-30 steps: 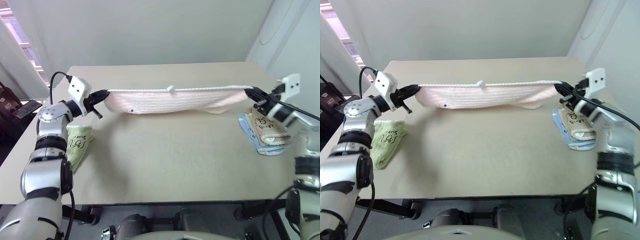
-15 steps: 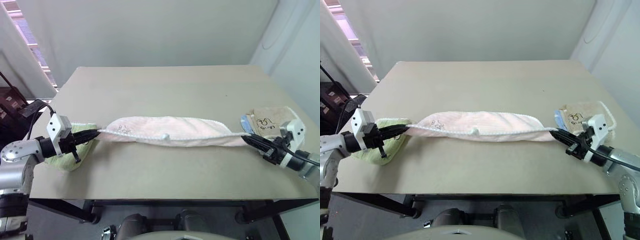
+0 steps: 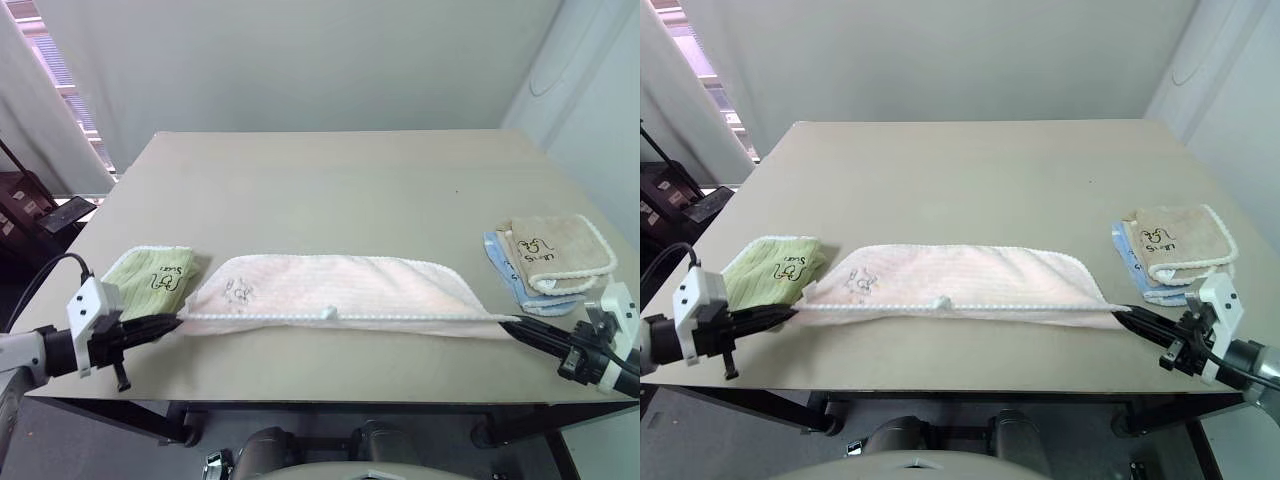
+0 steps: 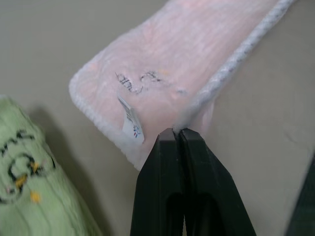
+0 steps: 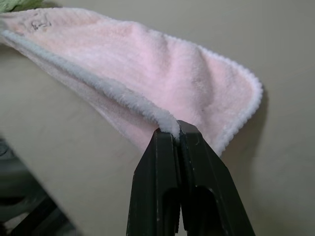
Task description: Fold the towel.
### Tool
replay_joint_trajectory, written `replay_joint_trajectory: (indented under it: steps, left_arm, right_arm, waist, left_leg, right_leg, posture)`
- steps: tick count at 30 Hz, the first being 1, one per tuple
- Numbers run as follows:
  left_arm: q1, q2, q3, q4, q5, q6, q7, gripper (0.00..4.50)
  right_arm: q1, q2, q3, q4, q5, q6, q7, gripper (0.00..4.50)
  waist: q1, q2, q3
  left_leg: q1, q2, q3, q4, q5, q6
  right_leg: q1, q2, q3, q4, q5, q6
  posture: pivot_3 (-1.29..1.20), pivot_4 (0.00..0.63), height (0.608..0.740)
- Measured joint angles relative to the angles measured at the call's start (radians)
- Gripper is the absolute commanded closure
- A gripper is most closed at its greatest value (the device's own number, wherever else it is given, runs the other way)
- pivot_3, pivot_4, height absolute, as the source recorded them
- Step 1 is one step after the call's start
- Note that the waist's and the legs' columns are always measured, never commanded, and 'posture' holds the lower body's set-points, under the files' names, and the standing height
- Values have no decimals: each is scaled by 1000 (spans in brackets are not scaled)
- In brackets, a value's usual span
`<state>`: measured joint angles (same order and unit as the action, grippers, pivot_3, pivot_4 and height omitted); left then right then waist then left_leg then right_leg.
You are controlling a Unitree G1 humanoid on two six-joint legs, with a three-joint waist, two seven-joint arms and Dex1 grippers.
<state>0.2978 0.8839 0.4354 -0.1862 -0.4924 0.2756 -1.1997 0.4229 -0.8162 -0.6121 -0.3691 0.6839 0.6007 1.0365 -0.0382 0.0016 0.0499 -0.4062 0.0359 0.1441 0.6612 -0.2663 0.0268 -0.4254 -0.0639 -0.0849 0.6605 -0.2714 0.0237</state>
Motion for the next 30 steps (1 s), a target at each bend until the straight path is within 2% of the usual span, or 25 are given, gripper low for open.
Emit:
replay_joint_trajectory:
  steps: [3,6,12,15,20,25,30]
  left_arm:
    - [23,0,11,-1,0,0,-2,4467]
    - [12,-2,11,3,0,4,4,4467]
    - [-264,-40,-52,156,9,-1,64,4467]
    - [-393,-84,-123,302,47,-30,74,4467]
    - [-607,-143,-249,593,139,-126,67,4467]
    - [-729,-179,-301,833,216,-239,71,4467]
    - [-796,-213,-307,986,254,-311,75,4467]
  right_arm:
    - [21,-2,-5,-21,8,3,10,4500]
    - [-1,-1,10,-21,6,3,-2,4500]
    - [-284,44,182,103,-60,-8,-118,4500]
    - [-386,86,274,208,-127,-30,-176,4500]
    - [-552,114,359,375,-211,-74,-233,4500]
    - [-592,142,388,461,-239,-89,-244,4500]
    - [-605,162,409,506,-260,-105,-251,4500]
  waist:
    - [0,0,0]
    - [1,1,0]
    - [1,0,0]
    - [3,0,-1]
    - [7,-2,-2]
    - [10,-3,-2]
    - [11,-3,-2]
  left_leg:
    - [0,0,0,-1,0,0]
    - [0,0,0,-11,0,0]
    - [1,-1,0,-10,0,0]
    - [1,-2,0,-9,0,0]
    - [-3,-2,0,-6,5,0]
    - [-3,-2,0,-3,3,3]
    - [-2,-2,0,5,1,6]
  right_leg:
    - [1,0,0,-3,0,0]
    - [3,0,-1,-16,1,0]
    - [3,0,-3,-18,7,-4]
    - [1,0,-3,-12,9,-6]
    - [-1,2,-3,-4,8,3]
    - [0,2,-3,-2,8,5]
    - [1,0,-3,4,7,4]
  posture:
    - [0,0,724]
    - [0,0,724]
    - [0,0,724]
    - [0,0,724]
    - [0,0,724]
    - [0,0,724]
    - [0,0,724]
